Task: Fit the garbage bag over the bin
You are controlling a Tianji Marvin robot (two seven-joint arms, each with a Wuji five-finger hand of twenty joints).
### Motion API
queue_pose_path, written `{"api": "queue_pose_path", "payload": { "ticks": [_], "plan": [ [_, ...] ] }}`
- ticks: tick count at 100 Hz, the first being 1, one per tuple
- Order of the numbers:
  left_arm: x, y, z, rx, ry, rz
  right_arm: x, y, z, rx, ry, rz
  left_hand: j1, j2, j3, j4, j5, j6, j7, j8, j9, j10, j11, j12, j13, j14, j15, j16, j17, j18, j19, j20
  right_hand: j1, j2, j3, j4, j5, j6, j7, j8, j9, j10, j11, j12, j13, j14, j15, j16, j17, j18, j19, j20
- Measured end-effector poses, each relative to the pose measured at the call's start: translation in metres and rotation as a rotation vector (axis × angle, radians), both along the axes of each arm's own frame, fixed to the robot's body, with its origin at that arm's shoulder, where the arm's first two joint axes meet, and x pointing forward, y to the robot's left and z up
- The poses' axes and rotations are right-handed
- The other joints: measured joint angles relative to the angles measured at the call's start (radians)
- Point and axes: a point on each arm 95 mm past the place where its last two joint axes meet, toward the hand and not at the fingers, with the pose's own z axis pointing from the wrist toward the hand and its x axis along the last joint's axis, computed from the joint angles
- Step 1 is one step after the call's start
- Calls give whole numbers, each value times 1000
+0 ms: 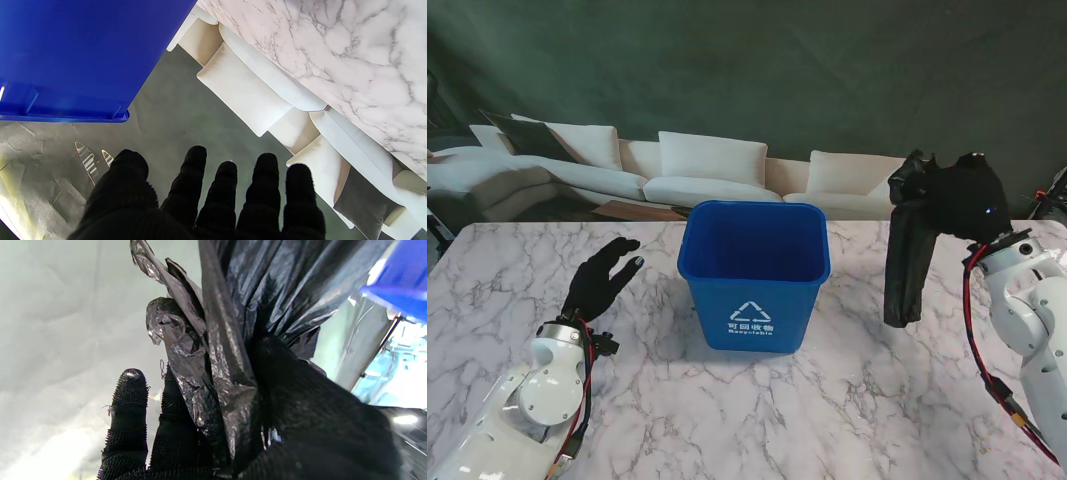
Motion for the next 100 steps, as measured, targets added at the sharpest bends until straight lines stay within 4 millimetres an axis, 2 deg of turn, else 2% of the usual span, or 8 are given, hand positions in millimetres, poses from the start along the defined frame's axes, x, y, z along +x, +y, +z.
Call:
{"api": "queue_pose_path", "payload": {
  "ticks": [28,57,72,100],
  "plan": [
    [0,-1,0,2,3,-5,-2,3,78,-12,-151,95,0,0,0,0,0,0,0,0,0,0,0,0,0,0,0,0,0,0,-1,0,0,0,0,0,-1,0,9,0,0,0,5,-2,0,0,2,0,30,-2,33,16],
    [0,-1,0,2,4,-6,-2,19,146,20,-213,189,0,0,0,0,0,0,0,0,0,0,0,0,0,0,0,0,0,0,-10,0,0,2,0,0,-2,-1,10,0,0,0,6,-2,0,0,2,0,50,-13,53,27],
    [0,-2,-1,3,7,-10,1,42,166,-1,-239,247,0,0,0,0,0,0,0,0,0,0,0,0,0,0,0,0,0,0,-10,0,0,11,0,0,-10,-6,11,0,0,0,6,-3,0,0,2,0,50,-13,53,27],
    [0,-3,-1,3,10,-14,13,94,179,36,-237,349,0,0,0,0,0,0,0,0,0,0,0,0,0,0,0,0,0,0,-10,0,0,12,0,0,-10,-11,11,0,0,0,6,-3,0,0,2,0,50,-14,53,32]
  ]
}}
